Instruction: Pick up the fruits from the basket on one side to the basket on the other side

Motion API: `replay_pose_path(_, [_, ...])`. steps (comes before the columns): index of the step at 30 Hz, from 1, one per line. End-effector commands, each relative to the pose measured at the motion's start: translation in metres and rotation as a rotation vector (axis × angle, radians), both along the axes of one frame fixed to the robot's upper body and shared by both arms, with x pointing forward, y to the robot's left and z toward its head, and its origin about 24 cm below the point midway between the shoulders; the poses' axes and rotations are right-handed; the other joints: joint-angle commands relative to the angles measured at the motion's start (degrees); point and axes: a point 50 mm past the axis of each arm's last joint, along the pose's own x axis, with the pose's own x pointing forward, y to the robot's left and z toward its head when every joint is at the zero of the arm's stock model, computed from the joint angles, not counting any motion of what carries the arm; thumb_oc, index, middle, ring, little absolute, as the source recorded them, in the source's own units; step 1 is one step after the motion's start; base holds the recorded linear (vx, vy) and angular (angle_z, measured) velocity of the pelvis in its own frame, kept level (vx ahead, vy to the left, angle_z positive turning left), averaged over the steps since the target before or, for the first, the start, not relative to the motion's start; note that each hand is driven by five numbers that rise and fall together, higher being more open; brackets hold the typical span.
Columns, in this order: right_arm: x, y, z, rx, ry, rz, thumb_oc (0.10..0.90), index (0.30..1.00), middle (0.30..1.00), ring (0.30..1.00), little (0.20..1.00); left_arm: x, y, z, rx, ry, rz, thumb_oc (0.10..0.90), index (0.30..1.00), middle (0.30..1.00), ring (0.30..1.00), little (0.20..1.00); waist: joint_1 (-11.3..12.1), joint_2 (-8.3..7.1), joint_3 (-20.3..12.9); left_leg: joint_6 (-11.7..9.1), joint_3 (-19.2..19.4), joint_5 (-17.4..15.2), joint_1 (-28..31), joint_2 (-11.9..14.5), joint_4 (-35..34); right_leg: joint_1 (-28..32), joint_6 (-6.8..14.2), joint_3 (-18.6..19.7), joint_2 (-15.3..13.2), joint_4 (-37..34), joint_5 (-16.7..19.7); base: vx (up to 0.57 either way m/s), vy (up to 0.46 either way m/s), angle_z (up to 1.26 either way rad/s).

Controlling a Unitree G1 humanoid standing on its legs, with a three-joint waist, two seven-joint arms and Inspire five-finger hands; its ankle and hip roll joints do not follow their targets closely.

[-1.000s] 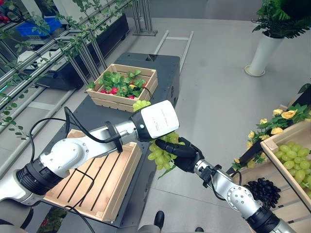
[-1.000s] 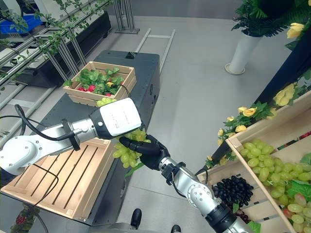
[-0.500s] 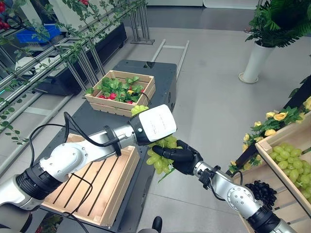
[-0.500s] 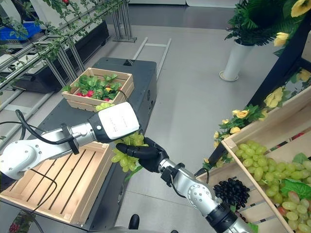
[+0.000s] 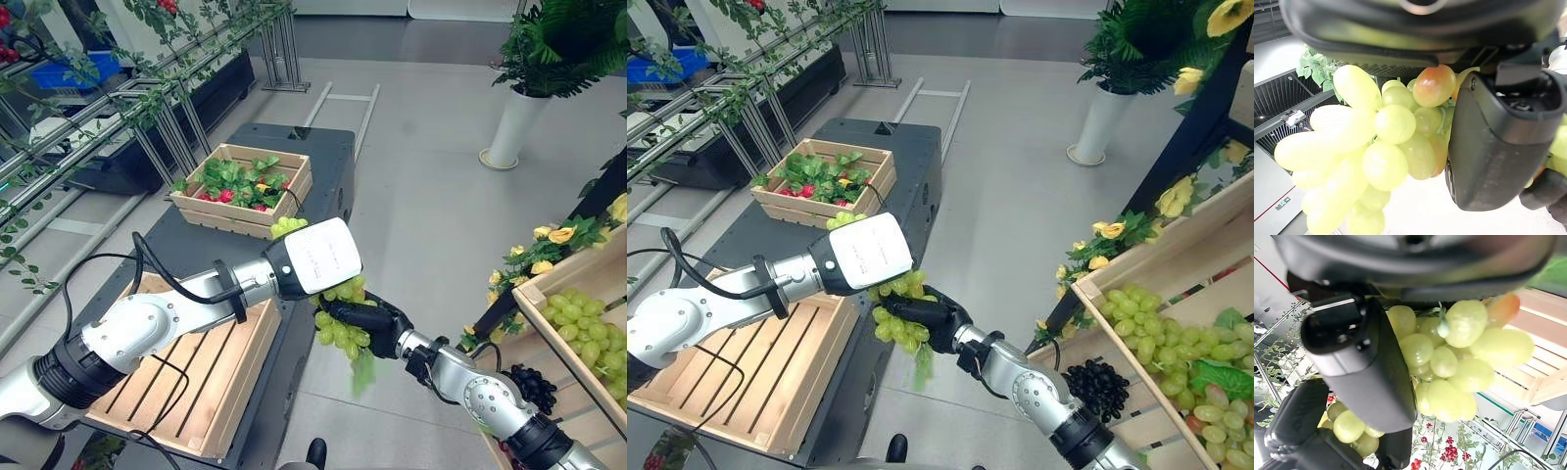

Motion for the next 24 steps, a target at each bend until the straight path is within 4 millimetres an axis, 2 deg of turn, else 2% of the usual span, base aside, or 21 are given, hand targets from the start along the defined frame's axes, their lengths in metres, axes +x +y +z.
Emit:
replay_pose_path(1, [0.003, 0.013, 0.03, 0.119, -0.152, 0.062, 0.4, 0.3, 0.3, 0.3, 0.3, 0.019, 0.019, 0.054, -0.211, -0.252, 0.096, 0.4, 0.3, 0.3, 0.3, 0.3, -0.94, -2.68, -6.64, 3.32, 2.88, -3.43, 0.52, -3.24, -0.07, -3.82, 0.07, 2.14, -1.19, -0.2, 5.2, 0.0, 0.0, 0.0])
replay_pose_path(7, [0.006, 0.008, 0.031, 0.114, -0.167, 0.009, 0.4, 0.3, 0.3, 0.3, 0.3, 0.018, 0.021, 0.057, -0.24, -0.27, 0.097, 0.405, 0.307, 0.307, 0.307, 0.307, -1.04, -2.61, -6.73, 3.35, 2.96, -3.53, 0.61, -3.21, -0.07, -3.81, 0.09, 2.35, -1.19, -0.2, 5.21, 0.0, 0.0, 0.0])
replay_pose_path(8, [0.007, 0.007, 0.032, 0.109, -0.175, -0.005, 0.4, 0.3, 0.3, 0.3, 0.3, 0.018, 0.022, 0.059, -0.254, -0.278, 0.099, 0.489, 0.434, 0.434, 0.434, 0.434, -1.03, -2.64, -6.74, 3.37, 2.99, -3.55, 0.64, -3.2, -0.07, -3.83, 0.12, 2.4, -1.21, -0.2, 5.21, 0.0, 0.0, 0.0])
replay_pose_path(9, [0.009, 0.005, 0.032, 0.103, -0.181, -0.02, 0.4, 0.3, 0.3, 0.3, 0.3, 0.018, 0.023, 0.06, -0.267, -0.289, 0.103, 0.598, 0.596, 0.596, 0.596, 0.596, -1.06, -2.64, -6.73, 3.37, 3.04, -3.58, 0.65, -3.16, -0.07, -3.82, 0.14, 2.44, -1.25, -0.2, 5.23, 0.0, 0.0, 0.0])
replay_pose_path(10, [0.009, 0.005, 0.032, 0.103, -0.181, -0.02, 0.4, 0.3, 0.3, 0.3, 0.3, 0.018, 0.023, 0.06, -0.268, -0.289, 0.103, 0.598, 0.596, 0.596, 0.596, 0.596, -1.06, -2.64, -6.72, 3.37, 3.05, -3.58, 0.66, -3.16, -0.07, -3.82, 0.14, 2.44, -1.25, -0.2, 5.23, 0.0, 0.0, 0.0])
replay_pose_path(11, [0.01, 0.0, 0.032, 0.089, -0.186, -0.048, 0.4, 0.3, 0.3, 0.3, 0.3, 0.019, 0.028, 0.063, -0.288, -0.306, 0.115, 0.8, 0.9, 0.9, 0.9, 0.9, -1.1, -2.65, -6.8, 3.38, 3.16, -3.62, 0.65, -3.16, -0.07, -3.82, 0.15, 2.56, -1.22, -0.2, 5.19, 0.0, 0.0, 0.0])
replay_pose_path(16, [0.014, -0.013, 0.031, 0.06, -0.199, -0.11, 0.4, 0.3, 0.3, 0.3, 0.3, 0.019, 0.039, 0.07, -0.331, -0.355, 0.15, 0.8, 0.9, 0.9, 0.9, 0.9, -1.22, -2.7, -6.9, 3.34, 3.27, -3.77, 0.73, -3.06, -0.07, -3.88, 0.18, 2.71, -1.28, -0.2, 5.2, 0.01, 0.0, -0.02])
replay_pose_path(24, [0.019, -0.032, 0.035, 0.034, -0.23, -0.195, 0.4, 0.3, 0.3, 0.3, 0.3, 0.02, 0.07, 0.083, -0.382, -0.457, 0.283, 0.8, 0.9, 0.9, 0.9, 0.9, -1.46, -2.63, -6.85, 3.32, 3.51, -3.98, 0.87, -2.93, -0.07, -3.97, 0.07, 3.09, -1.21, -0.2, 5.1, 0.0, 0.0, 0.0])
